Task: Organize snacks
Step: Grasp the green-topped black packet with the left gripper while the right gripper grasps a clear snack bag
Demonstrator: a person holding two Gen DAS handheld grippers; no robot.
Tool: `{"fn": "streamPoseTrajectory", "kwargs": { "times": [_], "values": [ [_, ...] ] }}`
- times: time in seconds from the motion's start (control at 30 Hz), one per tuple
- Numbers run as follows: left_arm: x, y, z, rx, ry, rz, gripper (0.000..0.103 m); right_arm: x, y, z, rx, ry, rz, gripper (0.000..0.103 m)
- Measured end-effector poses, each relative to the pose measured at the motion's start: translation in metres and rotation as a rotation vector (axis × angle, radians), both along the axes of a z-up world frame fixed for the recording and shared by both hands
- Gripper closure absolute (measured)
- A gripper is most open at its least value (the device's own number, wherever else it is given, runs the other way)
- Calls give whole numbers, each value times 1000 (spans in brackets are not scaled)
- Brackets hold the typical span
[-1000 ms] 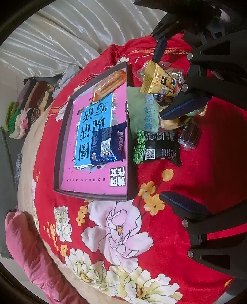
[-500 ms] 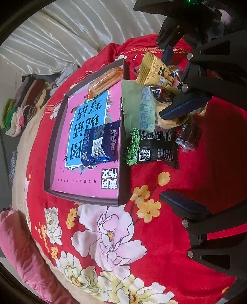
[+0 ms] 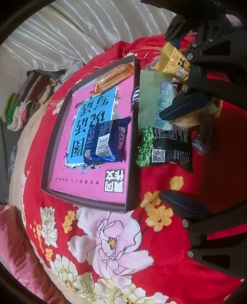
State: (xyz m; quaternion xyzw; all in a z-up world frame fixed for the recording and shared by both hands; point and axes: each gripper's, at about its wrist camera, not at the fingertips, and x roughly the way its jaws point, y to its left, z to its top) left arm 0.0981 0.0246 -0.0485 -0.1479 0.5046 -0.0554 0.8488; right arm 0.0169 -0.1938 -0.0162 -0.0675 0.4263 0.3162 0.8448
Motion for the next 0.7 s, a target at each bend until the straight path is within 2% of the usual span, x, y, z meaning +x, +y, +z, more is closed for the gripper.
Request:
{"fn": "streamPoseTrajectory", "kwargs": {
  "times": [0.07,0.13,0.27,0.33,0.7],
  "values": [
    [2,-4,-3,11,11,-5,33,3,-5,2,26,4,-18,68],
    [4,-6,-6,9,23,-6,45,6,-8,3,41,4,-40,68],
    [7,-9,-10,3,35,-12,55,8,-12,5,56,-2,-58,68],
    [8,-9,-12,-8,31,-15,67,7,-12,6,59,-12,-60,68],
    [-3,-1,-1,-42,-2,-12,69,7,-18,14,113,-52,-77,68]
  ]
}}
